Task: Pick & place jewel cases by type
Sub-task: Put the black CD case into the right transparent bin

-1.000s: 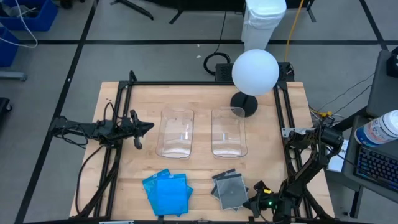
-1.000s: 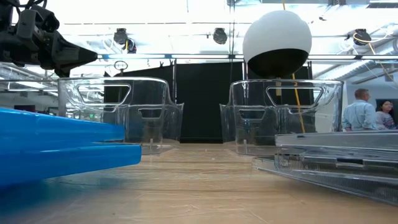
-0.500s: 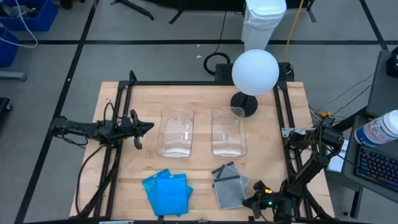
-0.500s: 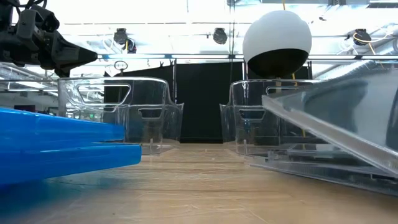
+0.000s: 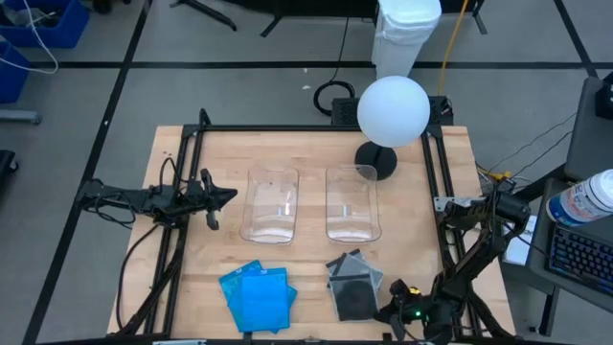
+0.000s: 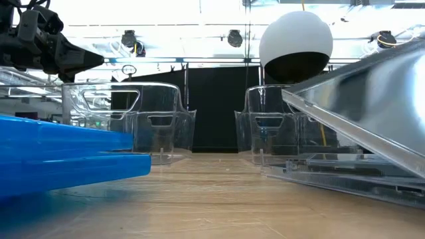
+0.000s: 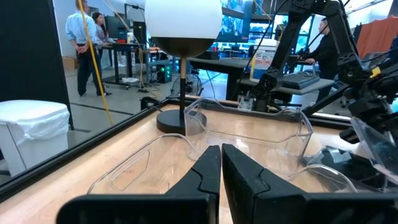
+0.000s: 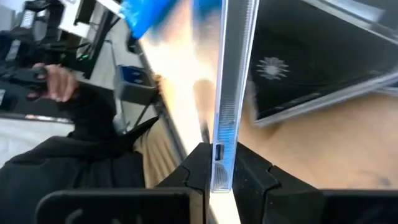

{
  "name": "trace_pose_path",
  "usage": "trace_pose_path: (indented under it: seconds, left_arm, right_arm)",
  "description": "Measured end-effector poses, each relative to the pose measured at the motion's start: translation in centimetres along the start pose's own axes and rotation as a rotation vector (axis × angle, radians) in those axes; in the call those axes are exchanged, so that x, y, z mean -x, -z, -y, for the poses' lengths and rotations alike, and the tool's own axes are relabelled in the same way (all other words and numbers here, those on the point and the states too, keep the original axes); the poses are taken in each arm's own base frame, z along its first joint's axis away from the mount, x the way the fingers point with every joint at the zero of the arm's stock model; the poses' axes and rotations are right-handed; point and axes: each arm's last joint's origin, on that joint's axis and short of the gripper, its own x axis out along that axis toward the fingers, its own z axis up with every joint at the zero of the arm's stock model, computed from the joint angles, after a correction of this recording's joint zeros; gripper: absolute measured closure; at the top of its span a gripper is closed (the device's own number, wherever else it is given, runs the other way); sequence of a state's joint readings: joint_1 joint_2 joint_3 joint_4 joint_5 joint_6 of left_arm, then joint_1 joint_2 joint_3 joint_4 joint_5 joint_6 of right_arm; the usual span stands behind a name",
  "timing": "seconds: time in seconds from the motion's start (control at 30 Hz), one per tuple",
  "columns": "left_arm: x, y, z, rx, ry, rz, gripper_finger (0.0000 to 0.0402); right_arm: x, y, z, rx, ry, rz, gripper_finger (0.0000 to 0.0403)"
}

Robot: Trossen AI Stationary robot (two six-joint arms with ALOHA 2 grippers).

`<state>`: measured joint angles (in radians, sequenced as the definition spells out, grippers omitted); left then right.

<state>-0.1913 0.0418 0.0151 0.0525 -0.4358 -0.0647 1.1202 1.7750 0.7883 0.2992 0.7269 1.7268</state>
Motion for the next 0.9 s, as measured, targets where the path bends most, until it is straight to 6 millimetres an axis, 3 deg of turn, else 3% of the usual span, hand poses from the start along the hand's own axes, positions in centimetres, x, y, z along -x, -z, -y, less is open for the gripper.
trace_pose_path:
  seconds: [0.23, 0.43, 0.67, 0.9]
  left_arm:
    - [0.0, 0.0, 0.0, 0.0, 0.0, 0.0, 0.038]
    - [0.0, 0.0, 0.0, 0.0, 0.0, 0.0, 0.038]
    - [0.0, 0.0, 0.0, 0.0, 0.0, 0.001, 0.038]
    - [0.0, 0.0, 0.0, -0.004, 0.0, 0.0, 0.038]
  right_arm:
    - [0.7, -0.5, -1.7, 0.075, -0.092, -0.006, 0.0365]
    - [1.6, -2.7, -4.1, 0.202, -0.177, 0.048, 0.0365]
    - [4.0, -8.9, -7.3, 0.446, -0.204, 0.2, 0.0375]
    - [8.7, -16.6, -10.3, 0.618, 0.029, 0.204, 0.0377]
